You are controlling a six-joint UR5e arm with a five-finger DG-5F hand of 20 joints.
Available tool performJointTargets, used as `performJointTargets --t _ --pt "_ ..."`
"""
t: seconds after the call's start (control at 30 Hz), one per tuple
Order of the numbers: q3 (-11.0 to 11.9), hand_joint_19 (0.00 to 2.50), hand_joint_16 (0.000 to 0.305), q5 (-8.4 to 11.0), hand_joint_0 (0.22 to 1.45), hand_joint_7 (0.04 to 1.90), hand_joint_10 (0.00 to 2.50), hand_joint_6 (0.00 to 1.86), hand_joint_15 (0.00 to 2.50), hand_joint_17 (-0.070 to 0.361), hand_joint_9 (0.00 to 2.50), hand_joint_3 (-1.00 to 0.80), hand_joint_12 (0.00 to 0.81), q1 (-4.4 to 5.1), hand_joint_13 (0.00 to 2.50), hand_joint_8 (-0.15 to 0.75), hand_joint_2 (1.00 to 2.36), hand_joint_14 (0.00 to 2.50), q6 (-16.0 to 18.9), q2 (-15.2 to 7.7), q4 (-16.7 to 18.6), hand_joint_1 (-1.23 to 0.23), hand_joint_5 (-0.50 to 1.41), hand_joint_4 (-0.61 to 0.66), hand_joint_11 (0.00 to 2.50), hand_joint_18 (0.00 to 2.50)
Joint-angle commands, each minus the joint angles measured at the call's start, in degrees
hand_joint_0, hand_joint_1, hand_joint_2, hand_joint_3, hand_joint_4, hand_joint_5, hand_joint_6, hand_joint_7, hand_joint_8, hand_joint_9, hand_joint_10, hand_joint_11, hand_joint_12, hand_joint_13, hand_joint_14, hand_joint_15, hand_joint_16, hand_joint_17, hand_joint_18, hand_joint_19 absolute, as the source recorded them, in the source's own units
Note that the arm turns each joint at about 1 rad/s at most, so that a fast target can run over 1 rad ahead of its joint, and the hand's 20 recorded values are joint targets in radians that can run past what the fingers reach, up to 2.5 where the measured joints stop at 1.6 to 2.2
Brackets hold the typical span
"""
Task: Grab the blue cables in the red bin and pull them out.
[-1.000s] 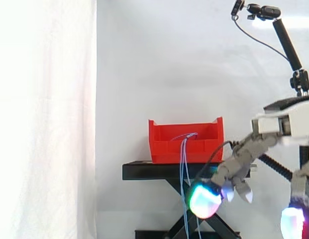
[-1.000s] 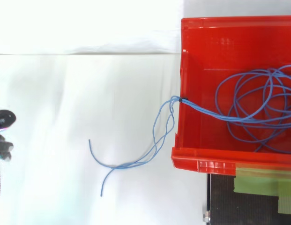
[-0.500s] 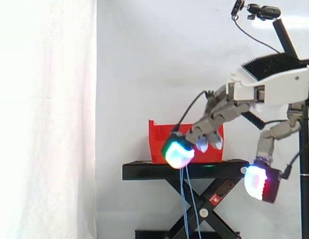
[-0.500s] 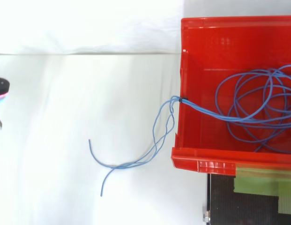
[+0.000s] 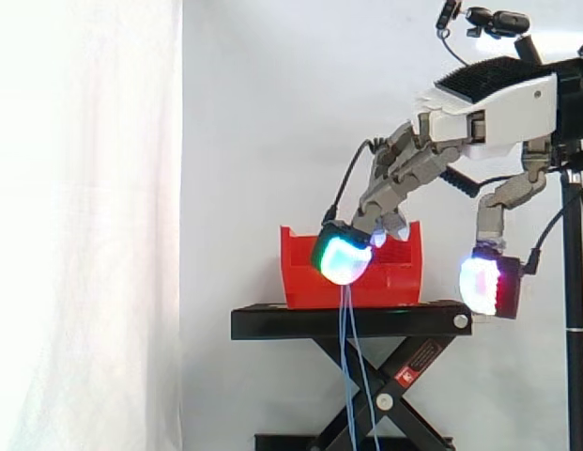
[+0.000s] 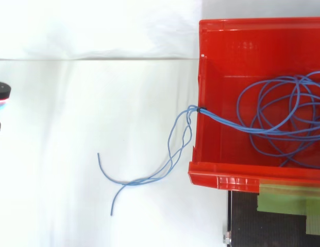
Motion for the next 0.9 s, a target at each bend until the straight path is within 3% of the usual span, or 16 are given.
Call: performJointTargets --t 0.0,0.17,0.27,0.33,0.37,0.43,0.53,0.67,0.77,0.87 --pt "0.5 0.71 0.058 -3.61 0.68 0.45 0.02 0.01 1.03 0.129 0.71 -1.0 0.417 -1.31 0.88 0.301 1.0 0.02 5.4 0.0 -1.0 -0.9 0.52 0.25 1.03 0.59" --pt "0.5 0.7 0.058 -7.3 0.68 0.45 0.02 0.01 1.03 0.129 0.71 -1.0 0.42 -2.8 0.88 0.302 1.0 0.02 7.2 -0.1 -0.1 -0.89 0.52 0.25 1.03 0.59" --pt "0.8 0.71 0.057 -10.55 0.69 0.45 0.02 0.01 1.03 0.129 0.71 -1.0 0.418 -4.12 0.88 0.302 1.0 0.02 8.7 -2.8 0.2 -0.89 0.52 0.25 1.03 0.59" --pt "0.8 0.71 0.057 -11.26 0.69 0.45 0.02 0.01 1.03 0.128 0.71 -1.0 0.417 -4.3 0.88 0.301 1.0 0.02 9.1 -3.7 0.3 -0.89 0.52 0.25 1.03 0.59" --pt "1.0 0.71 0.057 -13.28 0.69 0.45 0.02 0.01 1.03 0.128 0.71 -1.0 0.414 -4.82 0.88 0.301 1.0 0.02 10.5 -4.8 0.9 -0.89 0.52 0.25 1.03 0.59" --pt "1.0 0.71 0.057 -14.24 0.69 0.45 0.02 0.01 1.03 0.128 0.71 -1.0 0.414 -5.18 0.88 0.301 1.0 0.02 11.7 -5.5 1.8 -0.89 0.52 0.25 1.03 0.59" --pt "1.0 0.71 0.057 -14.51 0.69 0.45 0.02 0.01 1.02 0.128 0.71 -1.0 0.415 -5.53 0.87 0.301 1.0 0.02 12.3 -5.5 2.7 -0.88 0.52 0.25 1.03 0.59" --pt "3.2 0.7 0.056 -14.6 0.7 0.45 0.02 0.01 0.96 0.126 0.71 -1.0 0.419 -6.14 0.82 0.3 1.0 0.02 11.1 -5.6 -0.3 -0.88 0.52 0.25 1.03 0.57" --pt "4.1 0.7 0.056 -14.42 0.7 0.45 0.02 0.01 0.96 0.127 0.71 -1.0 0.418 -6.76 0.81 0.3 1.0 0.02 7.8 -5.5 -0.4 -0.88 0.52 0.25 1.03 0.57" --pt "5.4 0.7 0.056 -13.89 0.7 0.5 0.02 0.01 0.95 0.126 0.71 -1.0 0.417 -7.55 0.81 0.298 1.0 0.02 3.2 -5.5 2.5 -0.89 0.55 0.26 1.03 0.57"
